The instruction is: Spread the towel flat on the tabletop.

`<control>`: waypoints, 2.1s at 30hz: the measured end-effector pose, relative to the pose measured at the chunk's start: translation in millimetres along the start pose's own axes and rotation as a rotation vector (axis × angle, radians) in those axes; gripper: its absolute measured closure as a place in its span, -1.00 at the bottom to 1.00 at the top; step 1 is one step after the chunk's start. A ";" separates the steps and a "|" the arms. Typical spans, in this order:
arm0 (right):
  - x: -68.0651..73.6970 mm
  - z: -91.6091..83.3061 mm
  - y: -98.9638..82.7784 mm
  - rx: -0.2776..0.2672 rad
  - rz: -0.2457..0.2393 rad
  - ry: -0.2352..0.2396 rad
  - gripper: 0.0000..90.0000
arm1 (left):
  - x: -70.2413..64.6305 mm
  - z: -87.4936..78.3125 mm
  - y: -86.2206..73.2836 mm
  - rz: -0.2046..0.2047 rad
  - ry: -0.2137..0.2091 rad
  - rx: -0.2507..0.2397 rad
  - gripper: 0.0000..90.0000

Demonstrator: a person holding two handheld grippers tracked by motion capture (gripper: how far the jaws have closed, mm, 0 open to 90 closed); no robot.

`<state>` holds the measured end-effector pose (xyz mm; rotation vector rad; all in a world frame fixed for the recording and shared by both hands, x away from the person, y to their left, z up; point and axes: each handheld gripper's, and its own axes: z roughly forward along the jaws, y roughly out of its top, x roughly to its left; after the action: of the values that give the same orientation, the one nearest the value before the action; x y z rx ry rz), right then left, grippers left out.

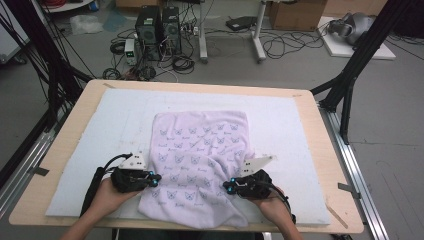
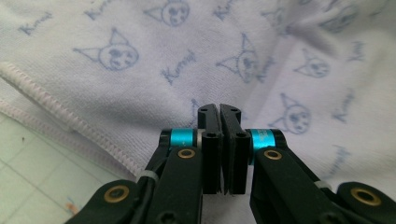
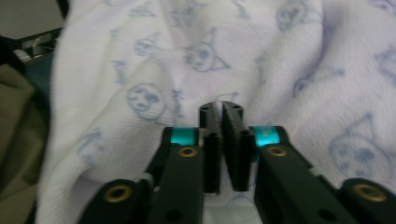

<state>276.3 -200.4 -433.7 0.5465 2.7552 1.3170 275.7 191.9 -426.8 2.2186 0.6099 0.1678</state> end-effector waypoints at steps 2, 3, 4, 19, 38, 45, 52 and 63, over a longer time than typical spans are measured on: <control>8.7 -3.8 0.9 -0.015 -0.012 0.010 0.94 | -6.2 -7.8 -1.8 0.012 -0.004 0.005 0.93; 13.1 -5.9 0.9 -0.022 -0.013 0.016 0.94 | -9.5 -12.0 -2.8 0.015 -0.007 -0.001 0.93; 17.0 -8.1 1.0 -0.021 -0.018 0.021 0.94 | -12.6 -15.9 -3.8 0.017 -0.010 -0.008 0.93; 1.3 -13.9 4.8 0.014 -0.027 -0.057 0.51 | 1.3 -9.2 5.9 0.005 0.005 -0.028 0.44; -21.1 17.2 54.4 0.007 -0.061 -0.039 0.95 | 21.9 -22.0 -6.2 -0.028 0.093 0.003 0.95; -29.9 44.2 55.5 0.046 -0.012 -0.028 0.74 | 24.4 -20.3 -8.5 -0.037 0.072 -0.007 0.68; -23.0 -5.1 41.8 -0.079 -0.011 -0.065 0.70 | 26.2 -20.3 -5.6 -0.044 0.072 -0.032 0.62; -10.8 24.8 13.6 0.072 -0.049 -0.055 0.62 | 26.1 -1.0 -9.9 -0.048 0.059 0.008 0.61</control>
<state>295.0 -177.6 -440.4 0.5076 2.7617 1.1778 294.5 210.6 -435.5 2.2107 0.6968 0.2063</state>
